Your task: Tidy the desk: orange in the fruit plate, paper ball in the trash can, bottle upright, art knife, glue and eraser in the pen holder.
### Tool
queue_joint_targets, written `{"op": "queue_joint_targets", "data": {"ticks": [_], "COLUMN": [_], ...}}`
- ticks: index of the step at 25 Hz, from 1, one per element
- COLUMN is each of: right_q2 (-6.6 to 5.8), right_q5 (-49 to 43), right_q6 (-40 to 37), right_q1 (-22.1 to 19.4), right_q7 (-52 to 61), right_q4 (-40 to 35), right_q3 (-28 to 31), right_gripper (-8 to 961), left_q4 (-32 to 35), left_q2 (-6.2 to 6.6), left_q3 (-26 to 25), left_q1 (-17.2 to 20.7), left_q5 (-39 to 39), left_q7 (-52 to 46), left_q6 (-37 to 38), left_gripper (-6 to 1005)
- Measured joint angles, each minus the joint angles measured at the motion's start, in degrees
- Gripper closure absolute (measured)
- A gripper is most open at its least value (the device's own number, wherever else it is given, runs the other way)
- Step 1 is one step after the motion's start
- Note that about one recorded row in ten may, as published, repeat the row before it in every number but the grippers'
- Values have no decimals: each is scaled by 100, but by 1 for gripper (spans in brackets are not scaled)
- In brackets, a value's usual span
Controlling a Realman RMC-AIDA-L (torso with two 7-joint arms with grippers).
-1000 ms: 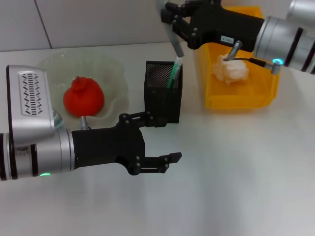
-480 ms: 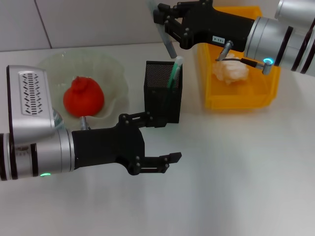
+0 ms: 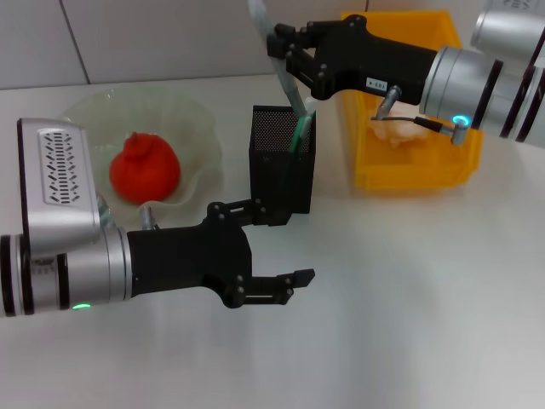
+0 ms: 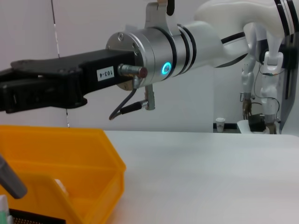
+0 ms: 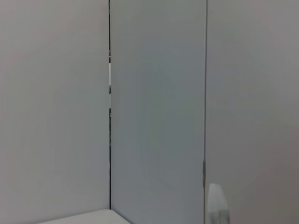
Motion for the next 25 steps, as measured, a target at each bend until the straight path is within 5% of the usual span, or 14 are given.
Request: {"op": "queue_joint_targets", "data": {"ticks": [25], "right_q2": [25], "right_q5": [133], "right_q6": [-3], "right_q1": [-44], "right_q7": [-140], "right_q4": [430], "right_q3": [-58], "right_gripper": [846], "left_q4": [-15], "left_q2": [-7], "left_q3": [149], "left_q1": [-18], "left_q5": [0], "left_q7": [6], "left_q6": [-53], "left_gripper": [197]}}
